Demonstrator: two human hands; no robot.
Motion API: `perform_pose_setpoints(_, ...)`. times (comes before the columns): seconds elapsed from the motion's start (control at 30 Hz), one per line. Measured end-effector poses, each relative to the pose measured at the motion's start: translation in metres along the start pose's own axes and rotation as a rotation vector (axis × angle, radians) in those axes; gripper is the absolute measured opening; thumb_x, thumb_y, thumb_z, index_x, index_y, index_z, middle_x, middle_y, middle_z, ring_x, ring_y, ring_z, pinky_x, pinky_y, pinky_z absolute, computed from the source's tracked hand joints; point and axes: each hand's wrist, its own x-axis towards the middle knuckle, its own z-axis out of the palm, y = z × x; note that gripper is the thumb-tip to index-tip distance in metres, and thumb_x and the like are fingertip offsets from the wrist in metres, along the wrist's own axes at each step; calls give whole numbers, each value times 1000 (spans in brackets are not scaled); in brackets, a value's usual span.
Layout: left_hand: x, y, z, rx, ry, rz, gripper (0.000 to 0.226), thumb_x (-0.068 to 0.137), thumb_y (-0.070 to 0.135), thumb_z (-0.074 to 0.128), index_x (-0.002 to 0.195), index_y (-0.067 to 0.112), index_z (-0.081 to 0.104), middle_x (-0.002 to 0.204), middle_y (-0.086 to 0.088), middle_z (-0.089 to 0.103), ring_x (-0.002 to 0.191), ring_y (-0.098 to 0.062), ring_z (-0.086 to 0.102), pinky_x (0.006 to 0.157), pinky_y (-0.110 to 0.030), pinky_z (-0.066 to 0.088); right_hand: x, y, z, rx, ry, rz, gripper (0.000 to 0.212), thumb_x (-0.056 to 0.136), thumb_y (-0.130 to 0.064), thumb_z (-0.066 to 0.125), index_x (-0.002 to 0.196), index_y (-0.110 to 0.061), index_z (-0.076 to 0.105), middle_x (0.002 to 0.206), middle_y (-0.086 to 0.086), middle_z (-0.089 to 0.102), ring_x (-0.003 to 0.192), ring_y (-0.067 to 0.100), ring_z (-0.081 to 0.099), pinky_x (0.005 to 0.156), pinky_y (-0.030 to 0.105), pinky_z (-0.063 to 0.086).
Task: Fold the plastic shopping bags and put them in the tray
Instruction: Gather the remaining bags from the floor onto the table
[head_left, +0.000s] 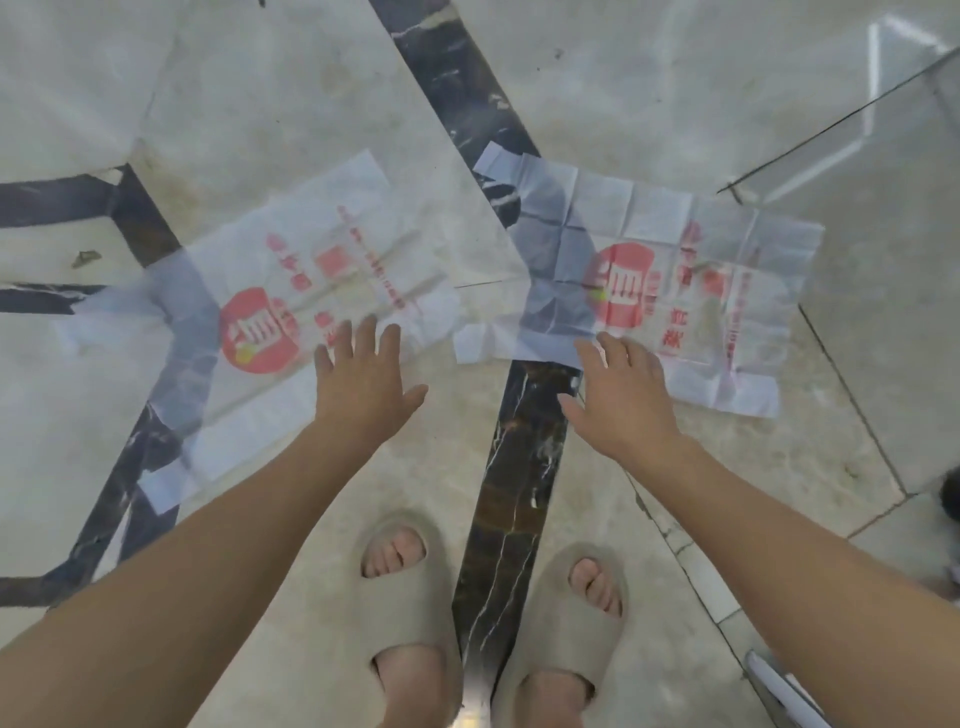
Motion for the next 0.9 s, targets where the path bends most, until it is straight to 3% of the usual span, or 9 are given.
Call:
perform_pose_setpoints(0.07,22,-9,21,16,14,-15,82,90,55,57,152,19,18,166,-11,6,151,-42,4,118,-63,16,22,0,21,-16,7,-1,72,99,-52,48,159,-24,19,167,13,16,153,40,10,123,58,12)
perform_pose_setpoints(0.17,46,-15,42,-27,24,-44,80,81,36,64,148,20,23,162,-8,10,149,-43,9,111,-66,25,48,0,46,-30,33,6,73,97,-40,54,158,-24,18,166,15,14,152,43,11,123,59,14)
perform_pose_setpoints(0.27,60,-16,53,-88,99,-56,72,77,26,61,142,18,32,155,-6,23,141,-41,24,99,-58,40,68,3,62,34,146,35,71,88,-22,62,152,-19,32,158,15,28,143,42,25,117,57,28)
perform_pose_setpoints(0.37,61,-15,58,-61,196,-11,64,79,15,59,139,16,38,148,-6,37,130,-41,39,86,-53,45,78,7,71,61,289,61,62,85,-15,67,144,-16,47,145,14,45,126,41,41,100,55,41)
perform_pose_setpoints(0.53,59,-18,56,-126,249,48,60,83,-2,46,140,14,47,151,-5,42,127,-41,42,89,-53,45,87,17,74,140,459,38,33,95,-11,64,127,-16,66,124,11,60,104,38,50,79,47,46)
perform_pose_setpoints(0.63,51,-11,39,-295,197,61,47,92,1,42,135,15,54,129,-9,62,111,-38,55,81,-46,50,78,18,60,317,454,8,18,101,-12,58,110,-10,73,106,7,65,96,31,53,71,38,45)
perform_pose_setpoints(0.73,38,2,12,-484,136,20,23,104,20,41,118,18,59,88,-8,67,83,-35,63,65,-39,48,52,12,27,625,364,90,33,108,-29,47,86,-10,63,77,1,60,75,25,56,60,36,35)
perform_pose_setpoints(0.8,24,12,-13,-608,119,20,20,104,28,43,105,21,62,81,0,69,78,-28,66,66,-37,49,32,8,3,760,300,143,34,108,-36,45,87,-13,59,71,3,60,65,23,56,57,34,38)
perform_pose_setpoints(0.9,-1,28,-59,-839,72,15,19,99,30,50,106,27,68,84,15,74,77,-9,71,78,-36,58,-3,5,-39,867,286,166,34,107,-39,45,96,-13,63,74,1,61,64,13,55,56,31,39)
